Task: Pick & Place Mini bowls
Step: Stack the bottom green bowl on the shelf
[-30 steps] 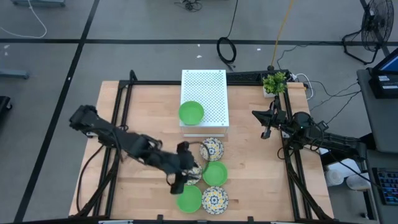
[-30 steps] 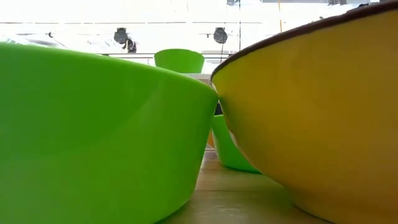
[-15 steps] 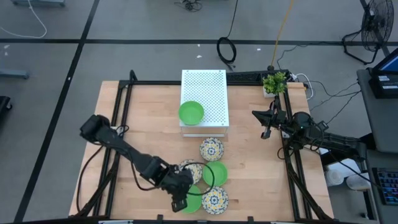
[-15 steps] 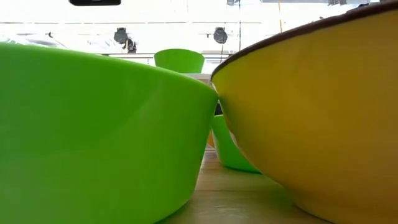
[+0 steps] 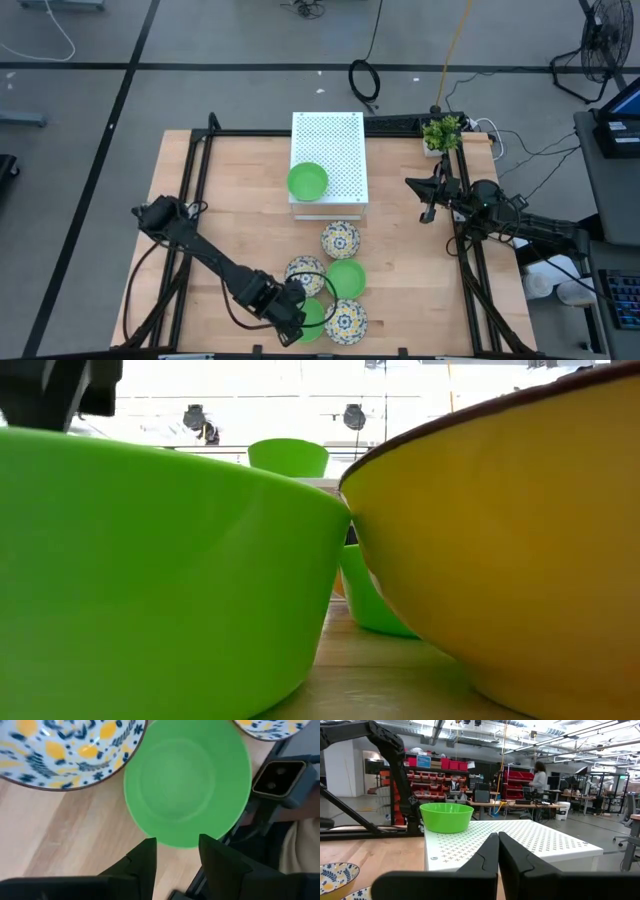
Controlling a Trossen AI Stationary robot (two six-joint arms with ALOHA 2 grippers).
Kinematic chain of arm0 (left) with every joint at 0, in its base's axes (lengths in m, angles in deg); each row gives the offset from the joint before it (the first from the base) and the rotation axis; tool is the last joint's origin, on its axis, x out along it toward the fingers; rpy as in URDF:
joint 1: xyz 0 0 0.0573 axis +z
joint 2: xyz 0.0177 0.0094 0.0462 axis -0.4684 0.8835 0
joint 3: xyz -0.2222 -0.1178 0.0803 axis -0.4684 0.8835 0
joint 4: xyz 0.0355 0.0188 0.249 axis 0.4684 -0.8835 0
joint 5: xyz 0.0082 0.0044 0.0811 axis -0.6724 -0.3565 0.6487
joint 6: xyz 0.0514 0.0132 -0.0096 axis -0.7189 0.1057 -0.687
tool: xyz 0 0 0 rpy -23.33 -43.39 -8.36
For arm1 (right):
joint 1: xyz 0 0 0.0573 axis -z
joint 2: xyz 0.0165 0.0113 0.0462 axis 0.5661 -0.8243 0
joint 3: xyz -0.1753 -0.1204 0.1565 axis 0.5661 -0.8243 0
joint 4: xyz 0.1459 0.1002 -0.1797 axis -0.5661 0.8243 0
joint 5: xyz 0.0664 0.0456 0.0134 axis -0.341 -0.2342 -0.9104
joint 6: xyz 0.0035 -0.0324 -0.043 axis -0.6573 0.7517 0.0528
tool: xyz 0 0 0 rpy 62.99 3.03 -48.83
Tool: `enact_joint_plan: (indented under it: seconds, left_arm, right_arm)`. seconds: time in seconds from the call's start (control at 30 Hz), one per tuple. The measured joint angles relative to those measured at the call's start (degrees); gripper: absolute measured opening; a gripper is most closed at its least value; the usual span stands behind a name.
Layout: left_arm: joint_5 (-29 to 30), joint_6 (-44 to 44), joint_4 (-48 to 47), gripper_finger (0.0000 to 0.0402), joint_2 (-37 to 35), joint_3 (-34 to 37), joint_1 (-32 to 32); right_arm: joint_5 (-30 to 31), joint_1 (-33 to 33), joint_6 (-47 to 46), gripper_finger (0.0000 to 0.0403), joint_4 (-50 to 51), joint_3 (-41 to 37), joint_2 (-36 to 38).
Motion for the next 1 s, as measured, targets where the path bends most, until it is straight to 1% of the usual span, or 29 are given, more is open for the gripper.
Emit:
enact_joint_plan:
  seconds: [0.07, 0.27, 0.5, 0.67, 1.0]
  left_arm:
    - [-1.2, 0.5, 0.4, 0.0148, 0.9, 0.0, 0.1]
    - [-1.4, 0.6, 0.5, 0.0147, 1.7, 0.0, 0.2]
    - [2.6, 0.8, 0.5, 0.0147, 1.7, 0.1, 0.0]
    - [3.0, 2.4, 0.7, 0.0147, 1.7, 2.0, -0.1]
    - [2.2, 2.0, 9.1, 0.0147, 1.7, 6.4, -0.1]
  right_arm:
    - [0.0, 0.0, 0.0, 0.0000, 0.0, 0.0, 0.0]
    - [0.0, 0.0, 0.0, 0.0000, 0.0, 0.0, 0.0]
    - [0.0, 0.0, 0.0, 0.0000, 0.0, 0.0, 0.0]
    - [0.0, 0.0, 0.0, 0.0000, 0.0, 0.0, 0.0]
    - [0.0, 0.0, 0.0, 0.0000, 0.0, 0.0, 0.0]
